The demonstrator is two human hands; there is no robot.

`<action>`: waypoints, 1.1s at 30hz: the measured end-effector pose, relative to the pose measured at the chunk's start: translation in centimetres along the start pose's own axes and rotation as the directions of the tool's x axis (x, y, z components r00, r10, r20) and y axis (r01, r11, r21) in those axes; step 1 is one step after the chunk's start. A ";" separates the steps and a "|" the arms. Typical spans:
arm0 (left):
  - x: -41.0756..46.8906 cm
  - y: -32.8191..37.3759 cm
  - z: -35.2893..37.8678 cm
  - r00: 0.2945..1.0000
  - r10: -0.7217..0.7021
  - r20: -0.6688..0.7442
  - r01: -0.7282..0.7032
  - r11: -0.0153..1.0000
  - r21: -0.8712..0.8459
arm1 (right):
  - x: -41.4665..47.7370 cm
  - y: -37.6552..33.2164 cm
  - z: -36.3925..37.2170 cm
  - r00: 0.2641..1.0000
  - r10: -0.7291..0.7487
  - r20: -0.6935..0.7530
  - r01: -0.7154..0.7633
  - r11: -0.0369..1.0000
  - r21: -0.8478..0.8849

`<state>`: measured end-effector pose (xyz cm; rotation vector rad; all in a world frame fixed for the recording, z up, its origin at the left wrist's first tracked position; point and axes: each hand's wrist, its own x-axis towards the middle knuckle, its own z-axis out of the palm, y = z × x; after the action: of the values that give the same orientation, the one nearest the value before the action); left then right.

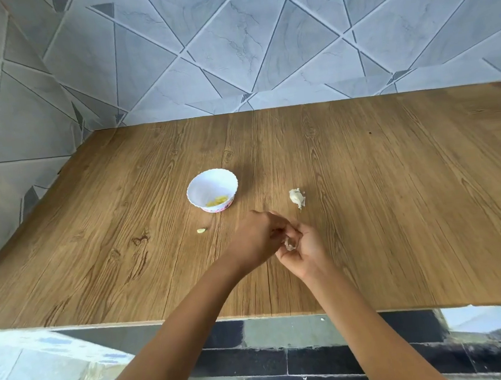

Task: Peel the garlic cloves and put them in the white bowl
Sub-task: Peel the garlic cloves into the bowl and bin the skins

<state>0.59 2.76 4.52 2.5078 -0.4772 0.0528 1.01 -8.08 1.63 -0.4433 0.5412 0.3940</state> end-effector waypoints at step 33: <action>1.2 -1.0 0.0 0.987 0.136 0.084 -0.150 0.968 0.202 | -0.4 -0.4 -0.2 1.000 0.020 -0.022 -0.019 0.998 0.063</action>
<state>2.02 3.10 4.17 2.6814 -0.7144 0.0750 0.73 -8.60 1.79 -0.3823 0.5786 0.3898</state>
